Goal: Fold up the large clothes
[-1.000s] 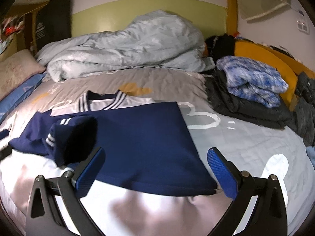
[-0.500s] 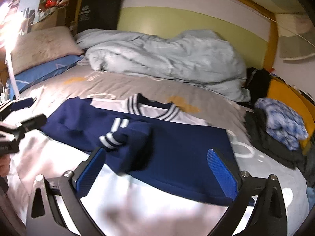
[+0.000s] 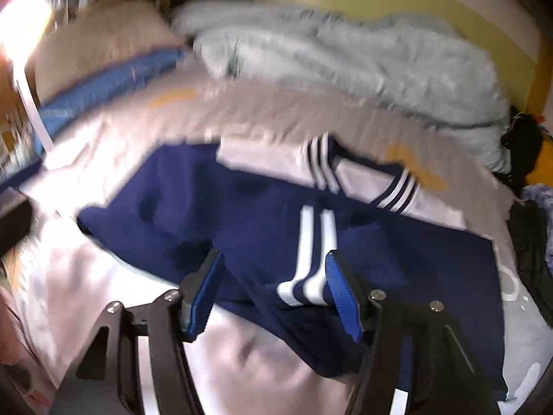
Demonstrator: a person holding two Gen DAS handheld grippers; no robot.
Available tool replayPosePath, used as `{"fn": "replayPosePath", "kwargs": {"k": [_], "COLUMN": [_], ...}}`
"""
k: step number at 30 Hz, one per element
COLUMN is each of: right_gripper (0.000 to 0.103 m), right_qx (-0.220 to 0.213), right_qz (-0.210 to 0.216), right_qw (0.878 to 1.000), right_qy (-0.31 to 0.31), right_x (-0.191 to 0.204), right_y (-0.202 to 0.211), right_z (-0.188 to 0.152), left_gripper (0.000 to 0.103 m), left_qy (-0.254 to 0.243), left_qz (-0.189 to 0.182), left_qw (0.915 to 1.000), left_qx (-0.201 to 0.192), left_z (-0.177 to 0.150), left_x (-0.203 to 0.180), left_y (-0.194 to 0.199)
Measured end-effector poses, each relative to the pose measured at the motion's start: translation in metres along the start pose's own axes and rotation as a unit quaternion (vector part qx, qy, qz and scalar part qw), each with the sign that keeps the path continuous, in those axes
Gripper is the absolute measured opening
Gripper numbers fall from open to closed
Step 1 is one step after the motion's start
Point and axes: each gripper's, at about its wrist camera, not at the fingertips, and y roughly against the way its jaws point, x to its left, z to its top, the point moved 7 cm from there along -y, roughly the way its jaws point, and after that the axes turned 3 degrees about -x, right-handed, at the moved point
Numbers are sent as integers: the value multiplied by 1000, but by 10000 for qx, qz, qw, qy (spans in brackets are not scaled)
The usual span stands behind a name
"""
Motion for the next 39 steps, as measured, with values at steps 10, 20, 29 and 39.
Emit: {"fn": "replayPosePath", "kwargs": {"k": [10, 20, 29, 39], "right_gripper": [39, 7, 4, 9], "right_qx": [487, -448, -784, -502], "right_qz": [-287, -830, -1773, -1261], "right_qw": [9910, 9835, 9675, 9536], "right_qy": [-1215, -1547, -1623, -2687], "right_x": [-75, -146, -214, -257], "right_y": [-26, 36, 55, 41], "right_z": [-29, -27, -25, -67], "left_gripper": [100, 100, 100, 100], "left_qy": [-12, -246, -612, -771], "left_qz": [29, 111, 315, 352], "left_qw": [9999, 9993, 9971, 9956], "left_qx": [133, 254, 325, 396], "left_z": [-6, -17, -28, -35], "left_x": [0, -6, -12, -14], "left_y": [-7, -17, -27, -34]}}
